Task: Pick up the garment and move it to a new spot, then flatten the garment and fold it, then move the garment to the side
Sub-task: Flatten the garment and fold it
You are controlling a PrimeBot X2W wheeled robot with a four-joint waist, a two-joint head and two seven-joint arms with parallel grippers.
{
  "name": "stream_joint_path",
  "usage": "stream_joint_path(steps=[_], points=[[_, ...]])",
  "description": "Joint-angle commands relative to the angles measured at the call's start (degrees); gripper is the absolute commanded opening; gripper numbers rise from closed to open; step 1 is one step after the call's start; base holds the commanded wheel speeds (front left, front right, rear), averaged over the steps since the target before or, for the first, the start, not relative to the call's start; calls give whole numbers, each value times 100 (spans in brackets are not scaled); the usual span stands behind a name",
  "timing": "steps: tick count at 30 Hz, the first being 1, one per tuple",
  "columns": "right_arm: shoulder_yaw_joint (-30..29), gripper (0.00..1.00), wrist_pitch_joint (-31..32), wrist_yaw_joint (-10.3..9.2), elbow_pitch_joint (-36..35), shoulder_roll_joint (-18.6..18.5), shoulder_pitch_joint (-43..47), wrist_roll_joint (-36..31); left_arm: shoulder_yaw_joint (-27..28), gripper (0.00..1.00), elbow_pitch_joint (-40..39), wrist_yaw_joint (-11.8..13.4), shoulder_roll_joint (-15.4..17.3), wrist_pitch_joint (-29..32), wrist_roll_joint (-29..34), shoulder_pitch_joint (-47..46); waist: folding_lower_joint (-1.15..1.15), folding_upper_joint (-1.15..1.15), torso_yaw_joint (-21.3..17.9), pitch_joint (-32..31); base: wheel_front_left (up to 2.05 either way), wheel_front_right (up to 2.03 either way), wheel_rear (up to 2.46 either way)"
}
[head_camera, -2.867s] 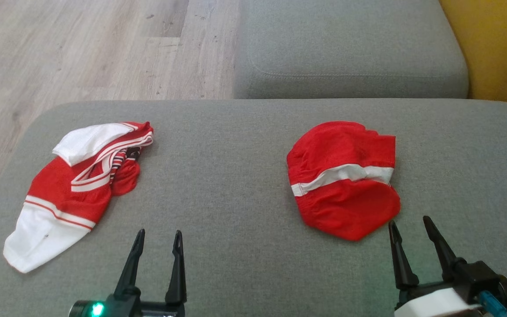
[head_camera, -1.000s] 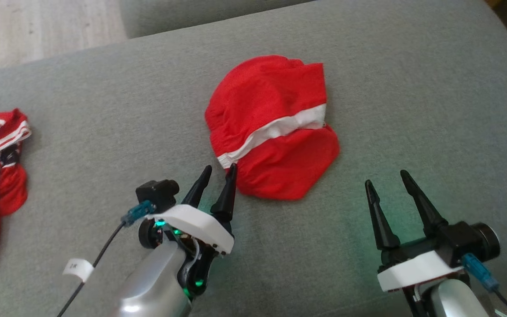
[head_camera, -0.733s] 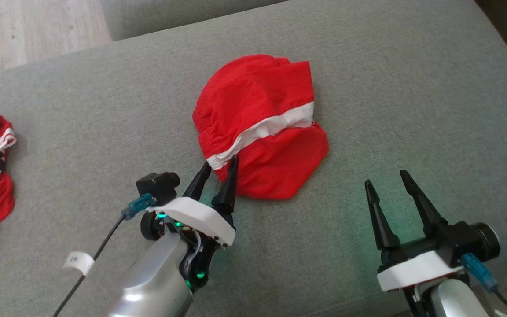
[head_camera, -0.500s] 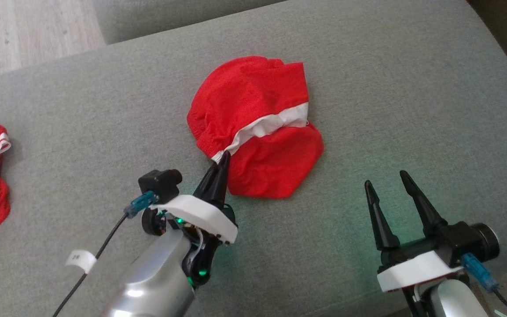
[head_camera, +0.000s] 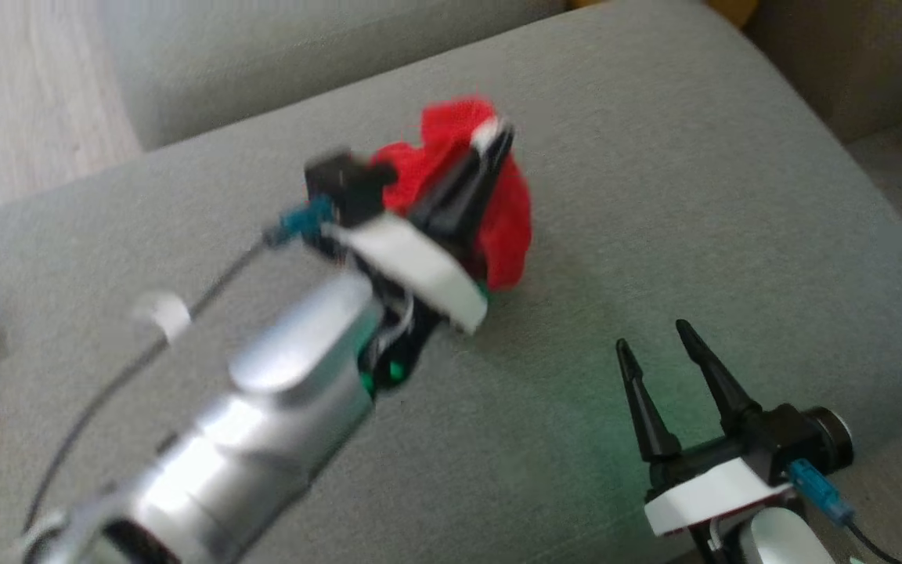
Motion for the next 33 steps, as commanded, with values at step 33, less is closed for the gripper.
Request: stream_joint_path(steps=[33], points=[[-173,100,-22,37,-316,-292,-101,312,-106,0,-1718,-8,2871,-447,-1175,1384,1,0,1321,196,0,0,0]])
